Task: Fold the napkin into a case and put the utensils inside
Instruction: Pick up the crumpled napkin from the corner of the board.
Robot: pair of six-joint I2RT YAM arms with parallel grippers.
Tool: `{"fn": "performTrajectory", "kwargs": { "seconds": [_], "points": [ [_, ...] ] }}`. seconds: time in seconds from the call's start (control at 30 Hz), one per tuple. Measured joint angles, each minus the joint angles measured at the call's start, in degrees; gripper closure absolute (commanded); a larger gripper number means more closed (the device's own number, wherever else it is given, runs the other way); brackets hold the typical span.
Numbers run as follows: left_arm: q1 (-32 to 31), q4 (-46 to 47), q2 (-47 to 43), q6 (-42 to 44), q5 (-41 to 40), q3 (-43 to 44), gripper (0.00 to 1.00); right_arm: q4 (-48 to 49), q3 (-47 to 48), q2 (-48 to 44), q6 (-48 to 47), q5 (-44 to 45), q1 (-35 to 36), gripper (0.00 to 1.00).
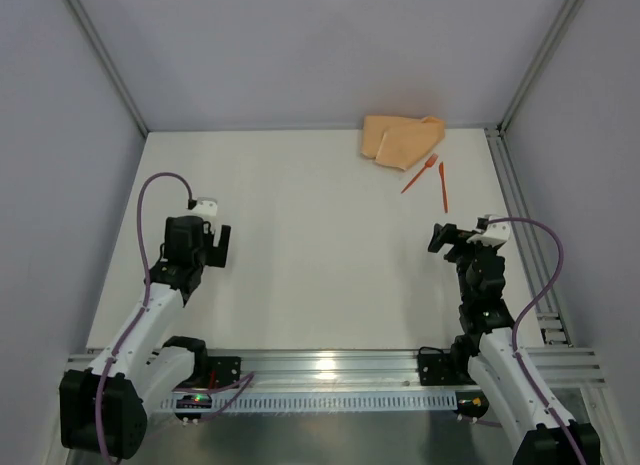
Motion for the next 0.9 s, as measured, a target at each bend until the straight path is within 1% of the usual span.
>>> {"fn": "performTrajectory", "kwargs": {
  "seconds": [0.13,0.23,0.33,0.43,0.57,0.63,0.73,0.8,0.9],
  "points": [
    [0.00,0.09,0.33,-0.09,0.26,0.00,0.01,0.07,0.00,0.00,0.26,0.11,0.00,0.00],
    [0.00,0.09,2.40,0.46,1.92,0.28,0.01,-0.15,0.70,1.20,0.59,-0.28,0.00,0.01],
    [0.00,-0.20,6.97,2.40,2.84,2.21,0.01,-1.31,7.39,8.35,0.94,-2.14,-0.02,0.01],
    [0.00,-1.46,13.38,3.65,2.43,7.10,0.01,-3.87,21.97,21.68,1.70,-4.09,-0.02,0.01],
    [0.00,-1.75,21.07,4.55,1.44,14.67,0.01,-7.06,46.56,43.89,2.80,-5.60,0.00,0.01],
    [0.00,-1.75,22.43,4.63,1.42,16.20,0.01,-9.35,58.38,54.53,3.48,-5.95,0.00,0.01],
    [0.00,-2.10,22.71,4.96,1.33,16.39,0.01,-16.02,75.93,70.69,4.13,-6.21,-0.02,0.01],
    [0.00,-2.21,22.69,5.33,1.22,16.39,0.01,-21.68,88.87,82.58,4.59,-6.84,-0.02,0.03],
    [0.00,-2.32,22.69,5.99,1.14,16.39,0.01,-29.20,103.89,96.87,5.03,-9.38,0.00,0.03]
  ]
}}
